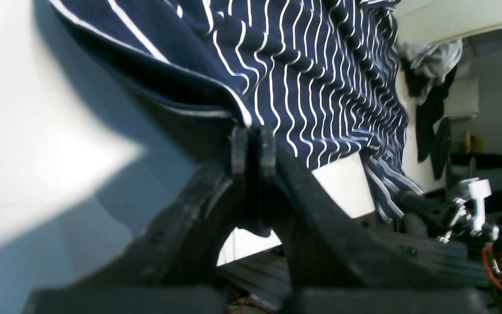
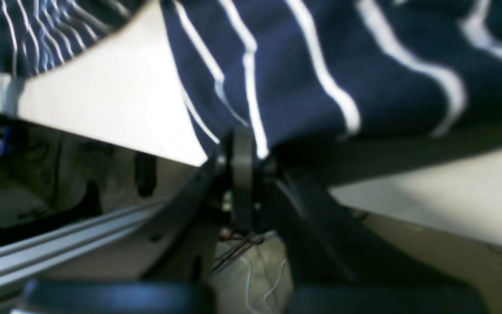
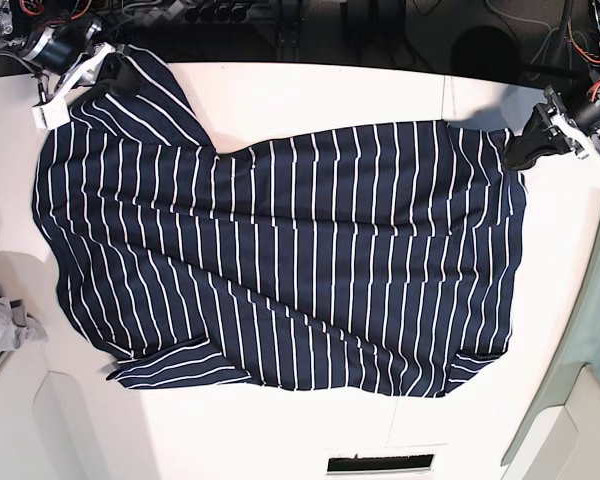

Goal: Layout the t-shirt on the table in an organized manner, then fold the t-shirt properly
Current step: 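Lift the corners and fold them over the shirt body with both grippers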

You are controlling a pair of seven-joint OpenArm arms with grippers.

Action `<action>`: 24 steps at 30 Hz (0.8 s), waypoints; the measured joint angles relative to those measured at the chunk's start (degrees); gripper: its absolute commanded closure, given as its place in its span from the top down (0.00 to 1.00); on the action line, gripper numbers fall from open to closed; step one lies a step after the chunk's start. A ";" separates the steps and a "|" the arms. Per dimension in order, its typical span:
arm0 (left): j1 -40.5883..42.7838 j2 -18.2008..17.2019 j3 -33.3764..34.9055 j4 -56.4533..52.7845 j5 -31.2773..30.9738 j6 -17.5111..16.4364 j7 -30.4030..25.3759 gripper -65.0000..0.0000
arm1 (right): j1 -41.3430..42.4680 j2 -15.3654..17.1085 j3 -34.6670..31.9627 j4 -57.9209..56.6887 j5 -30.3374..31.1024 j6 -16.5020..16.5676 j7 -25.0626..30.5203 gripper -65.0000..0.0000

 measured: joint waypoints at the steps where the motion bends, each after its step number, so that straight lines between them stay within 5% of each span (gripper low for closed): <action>1: 0.00 -0.20 0.00 0.33 0.00 0.02 0.81 0.00 | -0.61 0.00 0.83 0.70 -0.11 0.00 -0.04 0.00; 8: 0.04 -1.14 0.00 5.18 -5.38 -0.15 6.64 0.00 | -4.04 0.02 4.44 3.61 3.10 0.24 -1.07 0.00; 24: 4.98 -1.03 -7.69 7.39 -6.62 -0.15 6.88 0.00 | -11.69 0.04 7.67 11.10 3.72 0.28 -1.31 0.00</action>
